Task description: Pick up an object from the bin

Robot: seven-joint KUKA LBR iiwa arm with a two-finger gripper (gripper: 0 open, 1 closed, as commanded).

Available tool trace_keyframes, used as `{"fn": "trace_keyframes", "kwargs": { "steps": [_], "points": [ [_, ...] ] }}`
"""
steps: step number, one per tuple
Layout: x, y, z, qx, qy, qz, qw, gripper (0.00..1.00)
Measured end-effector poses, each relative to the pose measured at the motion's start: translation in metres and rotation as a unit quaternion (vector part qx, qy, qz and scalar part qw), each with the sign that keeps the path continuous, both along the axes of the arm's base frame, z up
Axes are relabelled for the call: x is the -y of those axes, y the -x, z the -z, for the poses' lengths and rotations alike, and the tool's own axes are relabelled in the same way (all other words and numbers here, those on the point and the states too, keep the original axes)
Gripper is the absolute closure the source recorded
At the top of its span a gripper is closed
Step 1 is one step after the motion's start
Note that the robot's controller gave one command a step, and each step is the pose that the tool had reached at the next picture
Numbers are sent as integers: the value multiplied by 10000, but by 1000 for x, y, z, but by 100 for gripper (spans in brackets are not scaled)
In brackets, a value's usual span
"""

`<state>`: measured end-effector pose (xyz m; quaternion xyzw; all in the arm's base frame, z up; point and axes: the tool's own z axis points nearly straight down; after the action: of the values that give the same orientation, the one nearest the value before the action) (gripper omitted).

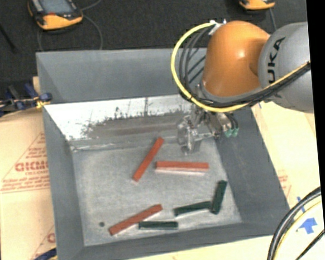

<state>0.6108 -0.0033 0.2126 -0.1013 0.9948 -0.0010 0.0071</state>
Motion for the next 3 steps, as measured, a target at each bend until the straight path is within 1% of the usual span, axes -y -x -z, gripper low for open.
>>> {"fn": "trace_keyframes", "kwargs": {
  "steps": [1,2,3],
  "points": [
    [0,2,5,-44,-5,8,10000,0],
    [43,16,141,-86,-11,778,9969,0],
    [43,14,136,-48,-10,769,9970,100]
  ]
}}
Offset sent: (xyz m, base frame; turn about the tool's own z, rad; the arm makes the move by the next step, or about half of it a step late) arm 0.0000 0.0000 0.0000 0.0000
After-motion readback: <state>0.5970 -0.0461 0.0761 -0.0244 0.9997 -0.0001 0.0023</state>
